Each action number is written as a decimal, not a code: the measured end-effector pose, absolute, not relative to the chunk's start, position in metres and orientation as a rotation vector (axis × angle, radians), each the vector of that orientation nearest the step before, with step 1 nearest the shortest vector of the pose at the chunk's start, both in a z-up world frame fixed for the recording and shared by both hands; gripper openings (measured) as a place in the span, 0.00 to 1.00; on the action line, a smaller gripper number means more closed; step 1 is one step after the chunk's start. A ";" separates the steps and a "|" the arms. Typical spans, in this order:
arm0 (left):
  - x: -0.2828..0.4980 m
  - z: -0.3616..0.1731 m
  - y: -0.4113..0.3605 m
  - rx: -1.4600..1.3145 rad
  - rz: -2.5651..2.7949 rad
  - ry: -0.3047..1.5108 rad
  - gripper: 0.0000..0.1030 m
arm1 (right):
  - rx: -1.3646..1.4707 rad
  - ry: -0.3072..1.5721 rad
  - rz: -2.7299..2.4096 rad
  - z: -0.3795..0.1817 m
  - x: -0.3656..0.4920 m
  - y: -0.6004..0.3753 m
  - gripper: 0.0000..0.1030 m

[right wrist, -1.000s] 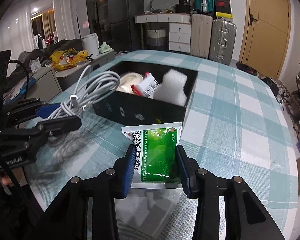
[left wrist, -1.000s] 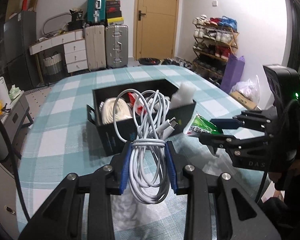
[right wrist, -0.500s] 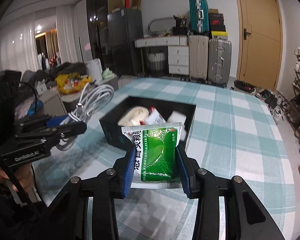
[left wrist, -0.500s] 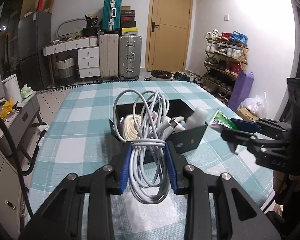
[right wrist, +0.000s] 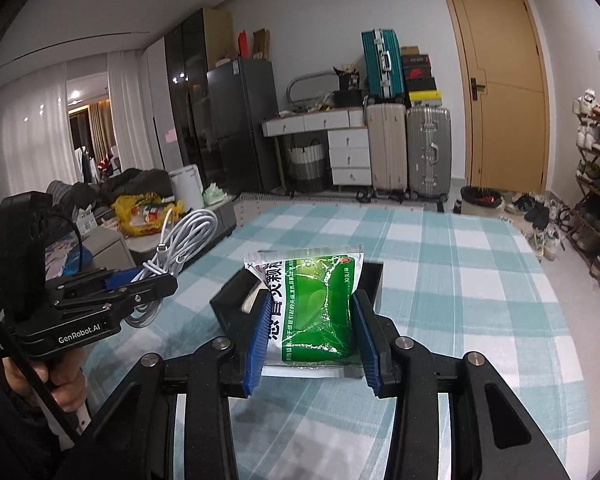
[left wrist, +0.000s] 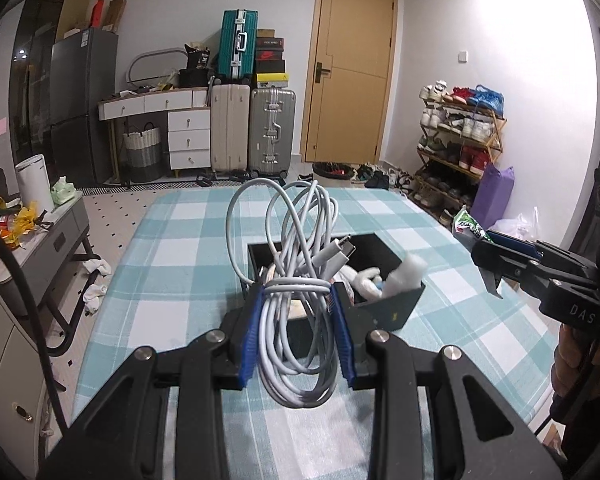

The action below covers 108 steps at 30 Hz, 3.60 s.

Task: Organize soft objects
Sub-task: 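Lift and carry the white cable and green sachet over the black box with both grippers, then open both grippers to drop the cable and sachet into the box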

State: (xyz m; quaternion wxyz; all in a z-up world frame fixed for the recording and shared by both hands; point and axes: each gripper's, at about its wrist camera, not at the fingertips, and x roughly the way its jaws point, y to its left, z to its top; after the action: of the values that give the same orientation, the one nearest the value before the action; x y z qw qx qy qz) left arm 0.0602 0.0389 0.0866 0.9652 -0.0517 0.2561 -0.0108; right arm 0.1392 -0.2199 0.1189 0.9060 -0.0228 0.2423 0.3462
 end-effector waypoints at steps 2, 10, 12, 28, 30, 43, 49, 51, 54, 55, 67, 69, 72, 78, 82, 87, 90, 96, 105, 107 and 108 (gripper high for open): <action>0.063 0.090 0.041 -0.106 -0.018 0.512 0.30 | -0.046 0.488 0.719 0.126 0.140 -0.218 0.38; 0.083 0.094 0.046 -0.104 -0.001 0.515 0.30 | -0.054 0.486 0.730 0.139 0.155 -0.204 0.38; 0.089 0.093 0.046 -0.108 0.001 0.520 0.30 | -0.056 0.489 0.732 0.139 0.160 -0.200 0.38; 0.141 0.067 0.035 -0.097 -0.006 0.595 0.30 | -0.078 0.559 0.751 0.113 0.208 -0.164 0.38; 0.146 0.064 0.032 -0.095 -0.008 0.602 0.30 | -0.083 0.566 0.753 0.109 0.212 -0.161 0.38; 0.166 0.055 0.025 -0.069 -0.010 0.630 0.30 | -0.115 0.605 0.736 0.090 0.239 -0.151 0.38; 0.171 0.054 0.024 -0.059 -0.007 0.631 0.30 | -0.130 0.618 0.723 0.082 0.245 -0.147 0.38; 0.173 0.052 0.023 -0.052 0.000 0.632 0.30 | -0.138 0.626 0.716 0.080 0.247 -0.146 0.38; 0.176 0.048 0.021 -0.048 -0.007 0.645 0.30 | -0.156 0.642 0.706 0.074 0.251 -0.145 0.38; 0.178 0.046 0.021 -0.046 -0.008 0.648 0.30 | -0.168 0.645 0.702 0.072 0.252 -0.144 0.38; 0.186 0.034 0.017 -0.029 -0.015 0.684 0.30 | -0.233 0.675 0.687 0.061 0.261 -0.134 0.39; 0.186 0.033 0.015 -0.019 -0.014 0.691 0.30 | -0.252 0.677 0.684 0.060 0.260 -0.132 0.39; 0.184 0.032 0.013 -0.012 -0.018 0.697 0.30 | -0.292 0.676 0.678 0.058 0.259 -0.127 0.39; 0.184 0.028 0.013 -0.009 -0.029 0.724 0.30 | -0.405 0.678 0.658 0.054 0.255 -0.117 0.39; 0.183 0.026 0.013 -0.005 -0.035 0.734 0.30 | -0.430 0.686 0.656 0.053 0.253 -0.116 0.39; 0.180 0.025 0.015 -0.003 -0.038 0.741 0.30 | -0.435 0.698 0.664 0.051 0.253 -0.113 0.39; 0.178 0.026 0.016 0.008 -0.036 0.735 0.30 | -0.430 0.715 0.679 0.048 0.253 -0.111 0.39; 0.177 0.028 0.019 -0.011 -0.033 0.735 0.31 | -0.411 0.681 0.682 0.051 0.251 -0.115 0.46; 0.163 0.042 0.026 -0.007 -0.007 0.675 0.68 | -0.342 0.545 0.650 0.077 0.236 -0.146 0.94; 0.158 0.046 0.027 -0.012 0.011 0.655 0.82 | -0.313 0.526 0.650 0.081 0.230 -0.154 0.96; 0.154 0.048 0.028 -0.020 0.016 0.639 0.84 | -0.297 0.519 0.660 0.083 0.227 -0.158 0.98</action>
State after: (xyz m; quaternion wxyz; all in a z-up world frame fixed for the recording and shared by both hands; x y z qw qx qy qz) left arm 0.1540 0.0277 0.0476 0.9494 -0.0100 0.3139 0.0078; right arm 0.2270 -0.1579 0.0829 0.9026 -0.1436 0.2510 0.3191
